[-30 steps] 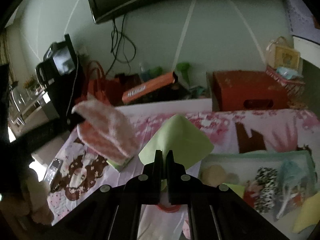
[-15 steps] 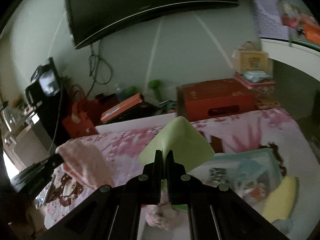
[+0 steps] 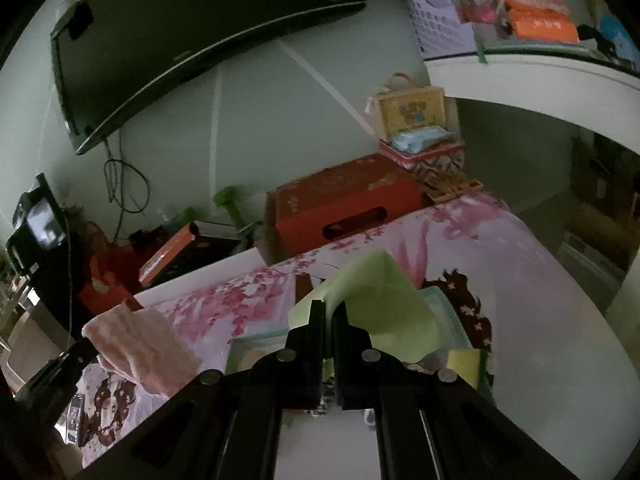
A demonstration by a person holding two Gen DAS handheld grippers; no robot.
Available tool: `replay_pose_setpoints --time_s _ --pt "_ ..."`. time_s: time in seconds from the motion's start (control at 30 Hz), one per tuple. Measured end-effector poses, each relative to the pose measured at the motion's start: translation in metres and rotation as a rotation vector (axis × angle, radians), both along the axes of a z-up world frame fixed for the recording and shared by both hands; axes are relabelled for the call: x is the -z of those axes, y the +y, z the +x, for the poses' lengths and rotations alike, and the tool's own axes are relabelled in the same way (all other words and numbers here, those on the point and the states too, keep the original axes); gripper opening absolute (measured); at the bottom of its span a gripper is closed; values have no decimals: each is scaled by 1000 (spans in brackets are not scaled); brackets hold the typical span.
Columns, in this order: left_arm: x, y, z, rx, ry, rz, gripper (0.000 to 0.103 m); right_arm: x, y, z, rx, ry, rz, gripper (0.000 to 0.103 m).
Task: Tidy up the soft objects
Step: 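Carry the green cloth and pink towel over the tray with both tools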
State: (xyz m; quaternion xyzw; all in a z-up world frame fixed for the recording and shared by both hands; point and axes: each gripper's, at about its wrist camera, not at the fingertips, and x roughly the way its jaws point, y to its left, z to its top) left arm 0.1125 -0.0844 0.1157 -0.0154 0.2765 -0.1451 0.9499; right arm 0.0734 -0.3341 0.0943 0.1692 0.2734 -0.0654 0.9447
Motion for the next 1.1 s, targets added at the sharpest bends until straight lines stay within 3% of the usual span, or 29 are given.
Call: replay_pose_setpoints --time_s 0.17,0.3,0.43,0.77,0.97,1.07,1.1 --pt "12 -42 0 107 5 32 4 27 -2 18 -4 101 -12 4" --pt "38 -66 11 163 72 60 4 56 -5 33 4 223 -14 4" --pt "64 -79 23 185 165 90 4 69 -7 38 14 277 -18 4" --pt "97 -94 36 193 288 152 5 81 -7 43 21 346 -28 4" --pt "96 -92 35 203 302 152 5 78 -2 43 17 347 -48 7" --pt "94 -90 36 210 318 134 11 76 0 43 16 344 -52 7" --pt "93 -89 36 211 324 128 18 76 1 43 17 345 -58 7"
